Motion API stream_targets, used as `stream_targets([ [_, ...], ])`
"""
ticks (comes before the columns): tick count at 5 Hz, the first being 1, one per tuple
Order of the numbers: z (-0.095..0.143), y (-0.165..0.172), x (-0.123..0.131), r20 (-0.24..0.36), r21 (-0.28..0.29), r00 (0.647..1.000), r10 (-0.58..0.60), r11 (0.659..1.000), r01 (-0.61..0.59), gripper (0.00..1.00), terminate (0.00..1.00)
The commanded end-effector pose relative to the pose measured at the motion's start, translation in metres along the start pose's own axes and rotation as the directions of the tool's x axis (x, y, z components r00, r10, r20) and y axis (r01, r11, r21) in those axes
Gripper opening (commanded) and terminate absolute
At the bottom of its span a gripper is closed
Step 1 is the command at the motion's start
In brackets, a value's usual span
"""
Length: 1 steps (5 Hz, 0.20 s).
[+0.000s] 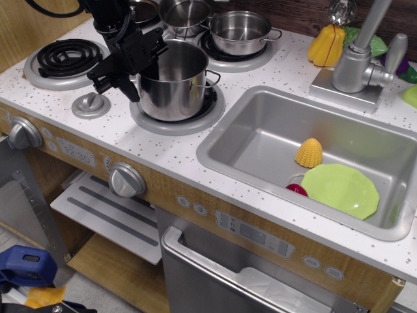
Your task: Put pot on stove which is near stove
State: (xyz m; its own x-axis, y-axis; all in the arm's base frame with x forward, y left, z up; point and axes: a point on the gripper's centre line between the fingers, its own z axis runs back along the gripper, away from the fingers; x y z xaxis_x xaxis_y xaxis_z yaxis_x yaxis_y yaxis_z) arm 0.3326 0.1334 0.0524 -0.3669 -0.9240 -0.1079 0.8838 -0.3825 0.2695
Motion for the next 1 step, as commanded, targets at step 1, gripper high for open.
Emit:
stream_targets([
  [1, 0.0122, 0.0097, -0.0070, -0.034, 0.035, 0.999, -0.008, 0.999, 0.009, 1.00, 1.00],
])
